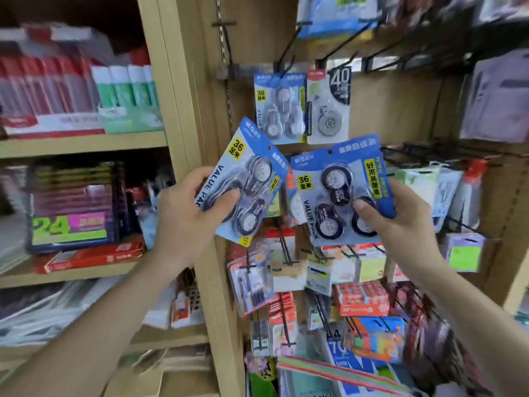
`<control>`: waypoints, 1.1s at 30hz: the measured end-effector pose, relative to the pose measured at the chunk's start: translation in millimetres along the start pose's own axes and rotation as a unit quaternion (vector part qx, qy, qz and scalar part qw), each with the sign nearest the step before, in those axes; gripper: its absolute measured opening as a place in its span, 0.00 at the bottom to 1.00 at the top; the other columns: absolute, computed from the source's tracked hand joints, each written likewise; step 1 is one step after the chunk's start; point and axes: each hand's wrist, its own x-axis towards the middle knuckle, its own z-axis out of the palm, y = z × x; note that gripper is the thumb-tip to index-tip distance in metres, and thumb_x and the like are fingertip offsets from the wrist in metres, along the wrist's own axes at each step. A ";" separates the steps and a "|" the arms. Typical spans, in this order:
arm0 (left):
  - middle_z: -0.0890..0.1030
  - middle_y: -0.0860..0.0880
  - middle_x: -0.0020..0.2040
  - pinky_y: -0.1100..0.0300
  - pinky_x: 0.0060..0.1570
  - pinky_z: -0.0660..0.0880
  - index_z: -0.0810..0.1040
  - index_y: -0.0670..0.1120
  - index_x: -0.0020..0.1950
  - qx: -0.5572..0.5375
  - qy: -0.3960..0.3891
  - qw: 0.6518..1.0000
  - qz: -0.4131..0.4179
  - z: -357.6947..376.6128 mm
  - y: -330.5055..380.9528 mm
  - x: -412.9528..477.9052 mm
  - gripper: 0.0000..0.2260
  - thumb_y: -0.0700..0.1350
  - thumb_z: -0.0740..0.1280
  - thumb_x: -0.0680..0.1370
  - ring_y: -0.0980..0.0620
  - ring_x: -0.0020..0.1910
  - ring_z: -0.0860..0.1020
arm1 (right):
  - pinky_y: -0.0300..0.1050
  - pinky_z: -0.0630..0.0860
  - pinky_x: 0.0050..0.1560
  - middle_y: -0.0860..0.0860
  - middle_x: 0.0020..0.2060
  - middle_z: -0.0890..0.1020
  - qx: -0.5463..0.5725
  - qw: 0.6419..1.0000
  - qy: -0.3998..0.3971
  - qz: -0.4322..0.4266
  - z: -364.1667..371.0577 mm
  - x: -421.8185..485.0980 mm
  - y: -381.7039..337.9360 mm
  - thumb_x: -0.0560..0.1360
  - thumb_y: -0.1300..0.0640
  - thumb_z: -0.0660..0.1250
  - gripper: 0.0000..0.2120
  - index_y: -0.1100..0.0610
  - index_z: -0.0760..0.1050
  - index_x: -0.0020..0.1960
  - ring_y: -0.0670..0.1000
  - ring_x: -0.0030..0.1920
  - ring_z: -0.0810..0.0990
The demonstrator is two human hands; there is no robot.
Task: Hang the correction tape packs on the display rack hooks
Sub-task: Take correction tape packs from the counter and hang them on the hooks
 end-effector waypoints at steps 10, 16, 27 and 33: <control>0.84 0.49 0.41 0.51 0.46 0.72 0.82 0.49 0.49 0.261 0.101 0.912 0.299 -19.6 18.4 139.1 0.14 0.59 0.71 0.74 0.43 0.45 0.79 | 0.32 0.74 0.41 0.46 0.43 0.83 0.014 0.993 0.092 -0.074 3.9 94.4 -36.3 0.75 0.62 0.73 0.10 0.54 0.77 0.54 0.39 0.38 0.79; 0.83 0.51 0.39 0.49 0.52 0.65 0.83 0.49 0.43 0.363 0.143 0.851 0.352 -10.9 -5.2 185.8 0.10 0.55 0.72 0.72 0.44 0.50 0.77 | 0.33 0.72 0.42 0.44 0.43 0.83 -0.046 0.987 0.104 -0.114 7.6 139.0 -53.1 0.73 0.62 0.74 0.13 0.49 0.76 0.54 0.38 0.40 0.78; 0.84 0.50 0.39 0.49 0.56 0.70 0.84 0.45 0.43 0.367 0.179 0.813 0.416 -1.6 -27.4 186.1 0.10 0.51 0.72 0.75 0.46 0.52 0.82 | 0.24 0.70 0.36 0.41 0.38 0.81 -0.050 0.991 0.057 -0.109 44.3 175.0 -57.4 0.74 0.66 0.72 0.13 0.51 0.77 0.52 0.32 0.34 0.77; 0.85 0.48 0.40 0.48 0.58 0.71 0.84 0.43 0.44 0.371 0.191 0.807 0.419 -2.1 -29.3 186.6 0.12 0.52 0.71 0.76 0.45 0.52 0.83 | 0.27 0.73 0.38 0.44 0.42 0.85 -0.030 0.992 0.075 -0.101 53.6 175.2 -44.1 0.75 0.63 0.72 0.11 0.52 0.79 0.55 0.37 0.39 0.81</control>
